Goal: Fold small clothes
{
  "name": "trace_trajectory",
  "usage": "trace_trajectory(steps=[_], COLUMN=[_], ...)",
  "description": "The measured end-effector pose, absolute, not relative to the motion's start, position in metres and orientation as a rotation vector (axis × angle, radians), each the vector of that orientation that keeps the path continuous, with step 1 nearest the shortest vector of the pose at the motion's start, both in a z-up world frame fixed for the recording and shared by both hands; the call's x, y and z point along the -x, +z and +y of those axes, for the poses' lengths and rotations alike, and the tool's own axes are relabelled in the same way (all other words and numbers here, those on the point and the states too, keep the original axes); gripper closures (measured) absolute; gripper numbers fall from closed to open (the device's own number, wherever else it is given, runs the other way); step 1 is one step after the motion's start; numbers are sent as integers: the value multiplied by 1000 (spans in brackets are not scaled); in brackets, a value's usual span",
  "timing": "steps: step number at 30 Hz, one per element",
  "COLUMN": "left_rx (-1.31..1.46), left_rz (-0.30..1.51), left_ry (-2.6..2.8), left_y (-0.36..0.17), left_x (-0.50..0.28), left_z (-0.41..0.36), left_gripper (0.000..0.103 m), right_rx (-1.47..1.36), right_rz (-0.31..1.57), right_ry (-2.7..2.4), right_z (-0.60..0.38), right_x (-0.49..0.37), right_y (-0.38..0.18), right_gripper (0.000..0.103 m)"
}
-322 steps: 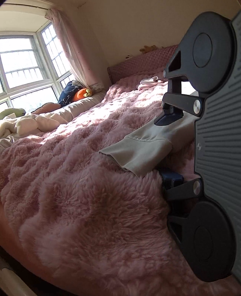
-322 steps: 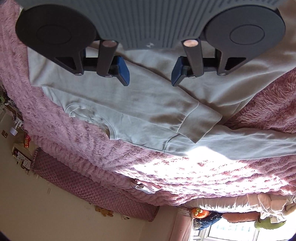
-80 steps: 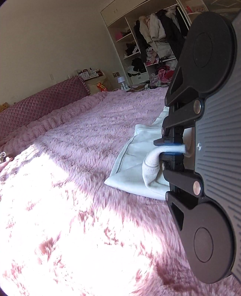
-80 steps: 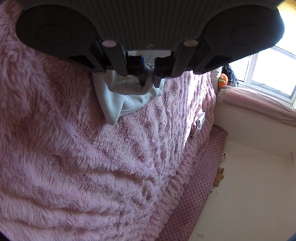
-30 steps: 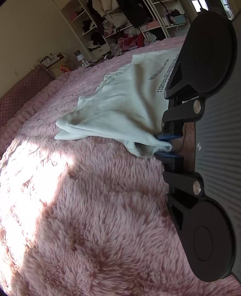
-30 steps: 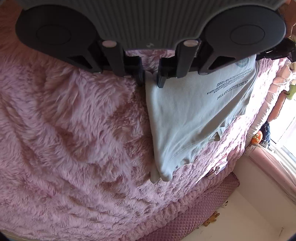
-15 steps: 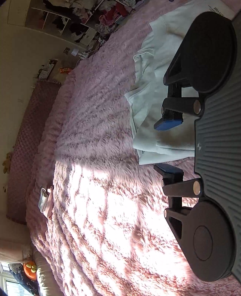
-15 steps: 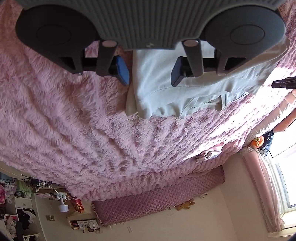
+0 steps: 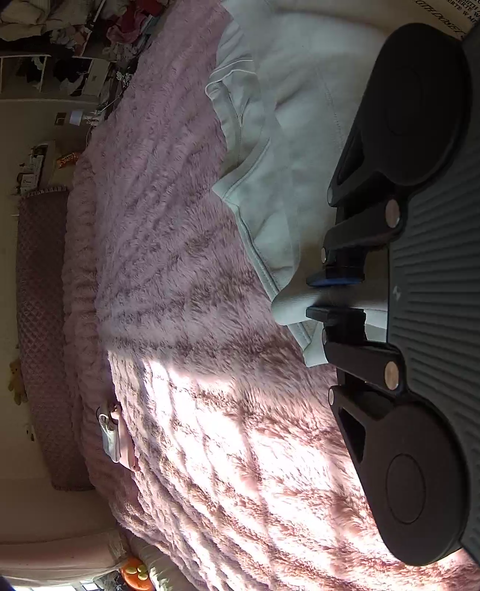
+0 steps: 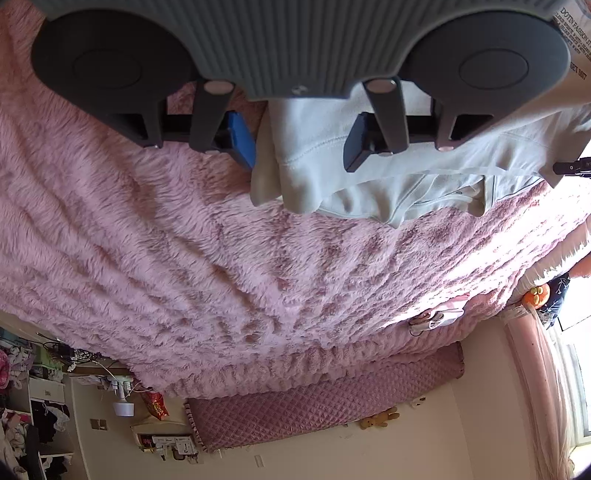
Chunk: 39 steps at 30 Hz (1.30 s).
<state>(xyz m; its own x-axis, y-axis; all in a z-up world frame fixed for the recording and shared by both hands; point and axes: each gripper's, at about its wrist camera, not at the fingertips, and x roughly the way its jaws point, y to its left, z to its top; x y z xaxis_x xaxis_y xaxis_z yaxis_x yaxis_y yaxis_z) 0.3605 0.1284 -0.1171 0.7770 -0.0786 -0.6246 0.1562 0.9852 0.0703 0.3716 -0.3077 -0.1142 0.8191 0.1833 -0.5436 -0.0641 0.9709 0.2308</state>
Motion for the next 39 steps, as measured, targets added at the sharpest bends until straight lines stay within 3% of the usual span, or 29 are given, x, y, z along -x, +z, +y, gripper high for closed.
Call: trace_trajectory(steps=[3,4,5,6,13,19,28,31,35,39], left_rx=[-88,-80,-74,-64,-85,-99,185,277,395,403], left_rz=[600,577,560,539,681,684,577,590,638,757], left_ry=[-115,-105,-94,-72,-1,14,-205,-269,-293,-202], left_y=[-108,-105,-104,-101,-126,-127,-86,-93,-110,-137], left_x=[-361,-361,-360,-363,-402,-389,-281,-255,-242,-239], left_z=[133,134,135,138,142,152,184,179,174,175], left_gripper=[92,93,93,93,89,70,69,68,60,63], right_rx=[-200,-197,-189,-177,-183,-149,-219,-222,-199,-213], right_rz=[598,607,628,636,659,665,564,581,595,664], right_ry=[145,153,156,139,78,45,250,314,338,274], right_z=[-301,-298,-295,-292,-291,-290,-290,-277,-257,-253], right_x=[-381,-385,-390,-392,-402,-398,-272,-233,-207,-206], right_y=[-116,-118,-120,-121,-129,-129,-86,-84,-88,-107], right_gripper=[52,57,65,100,99,85,76,72,67,67])
